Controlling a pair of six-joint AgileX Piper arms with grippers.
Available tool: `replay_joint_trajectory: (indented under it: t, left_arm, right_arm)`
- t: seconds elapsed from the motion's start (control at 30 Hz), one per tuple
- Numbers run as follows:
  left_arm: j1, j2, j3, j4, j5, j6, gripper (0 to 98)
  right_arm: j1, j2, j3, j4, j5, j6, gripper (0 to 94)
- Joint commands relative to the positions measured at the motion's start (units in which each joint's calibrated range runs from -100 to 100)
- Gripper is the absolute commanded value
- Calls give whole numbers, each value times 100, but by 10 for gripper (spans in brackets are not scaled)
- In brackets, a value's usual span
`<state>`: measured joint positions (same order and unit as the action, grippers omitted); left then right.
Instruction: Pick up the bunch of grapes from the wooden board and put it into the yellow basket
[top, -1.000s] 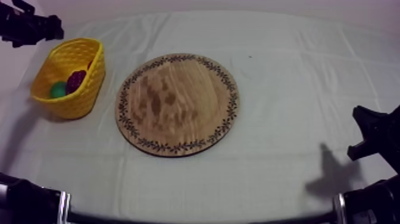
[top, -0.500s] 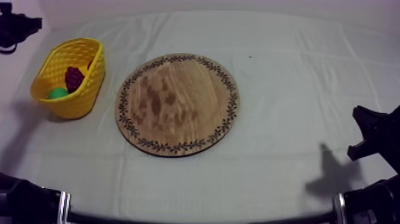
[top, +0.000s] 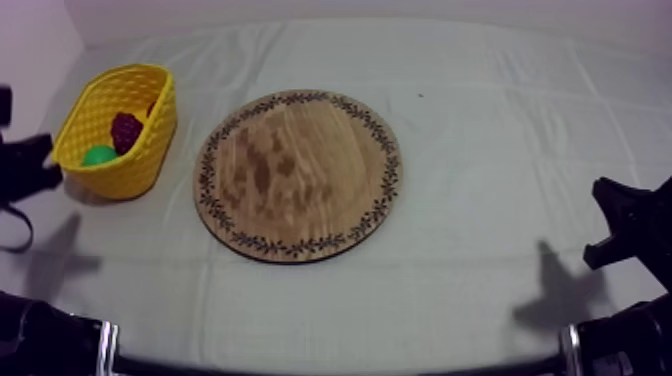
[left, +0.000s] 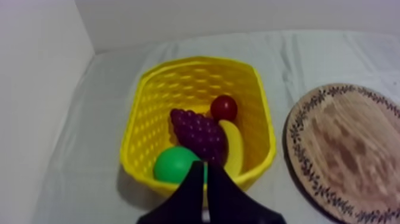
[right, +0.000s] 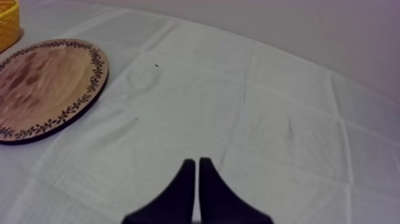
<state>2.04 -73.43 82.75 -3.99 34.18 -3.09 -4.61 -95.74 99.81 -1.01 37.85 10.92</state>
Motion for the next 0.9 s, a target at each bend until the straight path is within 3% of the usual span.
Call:
replay_joint_trajectory:
  t: [0.0,0.27,0.87]
  left_arm:
    - [2,-1030,870,-2,-13,-61,0]
    - [33,-1765,1573,-27,-151,-44,0]
    - [-107,-2626,1706,105,-164,72,0]
  right_arm:
    - [2,-1,-3,1,-3,0,4]
    - [2,-1,-3,0,-3,0,4]
    - [2,-1,-3,1,-3,2,4]
